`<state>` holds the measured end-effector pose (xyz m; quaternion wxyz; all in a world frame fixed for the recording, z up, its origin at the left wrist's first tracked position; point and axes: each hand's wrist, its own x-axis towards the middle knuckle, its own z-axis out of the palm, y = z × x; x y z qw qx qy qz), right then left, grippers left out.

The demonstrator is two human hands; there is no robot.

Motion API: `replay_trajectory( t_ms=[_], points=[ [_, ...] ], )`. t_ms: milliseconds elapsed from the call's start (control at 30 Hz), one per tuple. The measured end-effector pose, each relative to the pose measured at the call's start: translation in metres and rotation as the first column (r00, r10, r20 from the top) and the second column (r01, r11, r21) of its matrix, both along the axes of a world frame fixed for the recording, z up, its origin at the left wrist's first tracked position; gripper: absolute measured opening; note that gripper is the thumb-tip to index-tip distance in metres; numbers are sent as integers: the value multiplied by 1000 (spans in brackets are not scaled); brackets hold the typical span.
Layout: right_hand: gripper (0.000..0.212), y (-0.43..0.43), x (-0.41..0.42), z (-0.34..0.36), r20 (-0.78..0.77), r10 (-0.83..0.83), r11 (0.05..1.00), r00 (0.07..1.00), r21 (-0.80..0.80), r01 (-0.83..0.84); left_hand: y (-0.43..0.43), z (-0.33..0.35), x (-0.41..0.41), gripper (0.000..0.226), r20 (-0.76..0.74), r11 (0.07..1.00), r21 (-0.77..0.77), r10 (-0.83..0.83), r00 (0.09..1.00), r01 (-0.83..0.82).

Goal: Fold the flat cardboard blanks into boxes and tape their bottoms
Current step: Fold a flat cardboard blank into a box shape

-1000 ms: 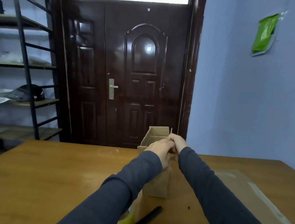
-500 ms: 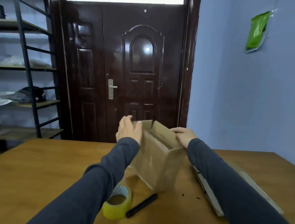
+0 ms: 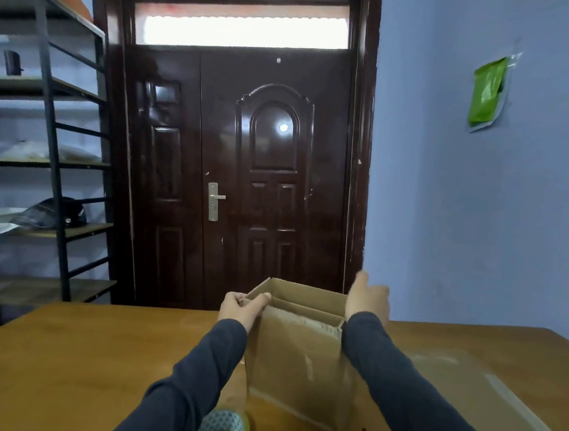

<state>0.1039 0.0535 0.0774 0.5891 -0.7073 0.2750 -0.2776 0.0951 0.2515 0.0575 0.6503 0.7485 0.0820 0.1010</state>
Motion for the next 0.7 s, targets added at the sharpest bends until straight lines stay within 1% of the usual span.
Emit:
replay_trajectory(
  t_ms=[33,67,133,200,300,367,400,433,500,567,600,633,667,700],
  points=[
    [47,-1,4,-5,49,27,986,998,161,-34,-2,-1,2,45,3,1000,-25,6,1000,-6],
    [47,-1,6,-9,118,51,950,992,299,-85,-5,-2,4,46,8,999,-49,6,1000,-5],
    [44,3,7,-19,233,87,869,969,457,-188,-11,-4,8,46,16,995,-95,2,1000,-1],
    [35,13,6,-25,305,130,803,944,526,-280,-19,-5,12,43,18,990,-141,31,999,-28],
    [26,20,9,-25,401,163,716,901,581,-388,-23,-5,17,41,21,971,-210,123,992,-116],
    [21,15,19,-23,460,81,685,884,618,-384,-21,-7,25,40,38,962,-233,156,987,-143],
    [18,10,23,-22,474,26,694,880,625,-357,-19,-9,29,40,38,960,-238,163,986,-149],
    [16,5,26,-22,482,-23,726,876,610,-317,-16,-10,32,40,37,957,-243,170,985,-157],
    [20,-1,19,-24,493,-123,821,861,539,-191,-13,-10,39,37,15,949,-270,177,984,-166],
    [23,3,0,-35,554,-160,910,817,403,-95,-11,-8,44,33,-7,934,-316,172,985,-166],
    [24,8,-8,-42,591,-131,949,796,307,-71,-9,-8,47,29,-1,925,-345,167,986,-157],
    [25,13,-17,-46,615,-61,976,786,202,-82,-9,-8,49,24,9,920,-363,162,987,-147],
    [27,17,-20,-50,592,20,987,806,115,-109,-9,-7,52,20,20,920,-368,153,988,-135],
    [29,21,-20,-52,544,102,984,833,67,-164,-9,-6,54,17,27,922,-367,145,989,-125]
  ],
)
